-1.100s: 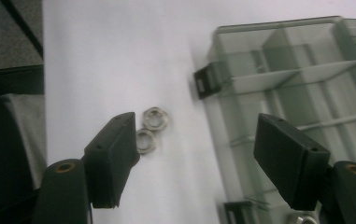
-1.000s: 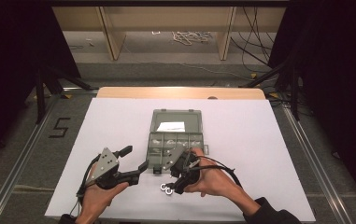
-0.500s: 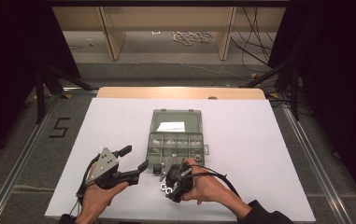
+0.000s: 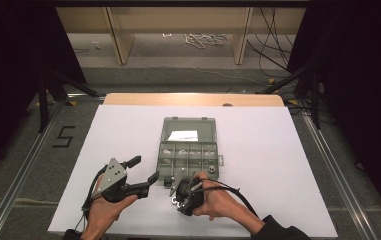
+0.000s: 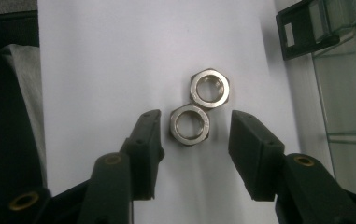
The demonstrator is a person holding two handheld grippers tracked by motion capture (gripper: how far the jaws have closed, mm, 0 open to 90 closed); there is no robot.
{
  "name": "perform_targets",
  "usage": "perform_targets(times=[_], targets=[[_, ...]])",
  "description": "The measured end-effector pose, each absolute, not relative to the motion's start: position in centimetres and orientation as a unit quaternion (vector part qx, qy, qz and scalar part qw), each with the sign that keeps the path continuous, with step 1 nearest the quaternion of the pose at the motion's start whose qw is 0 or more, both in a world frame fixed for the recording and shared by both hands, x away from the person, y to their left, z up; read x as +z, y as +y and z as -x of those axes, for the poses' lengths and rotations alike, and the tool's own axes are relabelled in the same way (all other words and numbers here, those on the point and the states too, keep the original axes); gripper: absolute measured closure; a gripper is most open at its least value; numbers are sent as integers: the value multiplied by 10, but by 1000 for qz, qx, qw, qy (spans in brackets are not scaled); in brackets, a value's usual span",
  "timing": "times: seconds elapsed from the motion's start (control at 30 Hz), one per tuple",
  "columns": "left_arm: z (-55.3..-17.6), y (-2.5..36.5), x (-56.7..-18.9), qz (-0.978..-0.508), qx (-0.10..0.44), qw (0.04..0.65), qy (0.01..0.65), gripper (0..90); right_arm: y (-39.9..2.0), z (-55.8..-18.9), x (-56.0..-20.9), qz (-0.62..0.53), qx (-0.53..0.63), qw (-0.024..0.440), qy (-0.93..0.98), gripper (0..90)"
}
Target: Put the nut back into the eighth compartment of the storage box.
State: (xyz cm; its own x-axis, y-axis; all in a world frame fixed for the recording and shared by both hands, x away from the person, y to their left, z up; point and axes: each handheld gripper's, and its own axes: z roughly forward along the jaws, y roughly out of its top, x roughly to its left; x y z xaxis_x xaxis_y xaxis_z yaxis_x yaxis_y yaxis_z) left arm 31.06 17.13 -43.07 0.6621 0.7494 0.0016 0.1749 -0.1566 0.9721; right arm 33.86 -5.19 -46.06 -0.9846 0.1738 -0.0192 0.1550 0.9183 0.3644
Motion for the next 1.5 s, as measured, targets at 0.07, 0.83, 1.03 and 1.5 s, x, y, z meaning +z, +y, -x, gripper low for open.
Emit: perform_targets(times=[0.07,0.83,1.03,1.5], targets=[[-310,171,-431,-716,254,564,323,222,-52,-339,-462,-89,183,25,979,580],[-311,171,-431,-717,255,563,323,223,-49,-340,-464,-80,179,11,980,702],[-311,171,-431,-717,255,563,322,223,-49,-339,-463,-84,176,10,981,704],[-311,172,-431,-715,255,566,323,224,-63,-346,-442,-88,196,26,976,704]])
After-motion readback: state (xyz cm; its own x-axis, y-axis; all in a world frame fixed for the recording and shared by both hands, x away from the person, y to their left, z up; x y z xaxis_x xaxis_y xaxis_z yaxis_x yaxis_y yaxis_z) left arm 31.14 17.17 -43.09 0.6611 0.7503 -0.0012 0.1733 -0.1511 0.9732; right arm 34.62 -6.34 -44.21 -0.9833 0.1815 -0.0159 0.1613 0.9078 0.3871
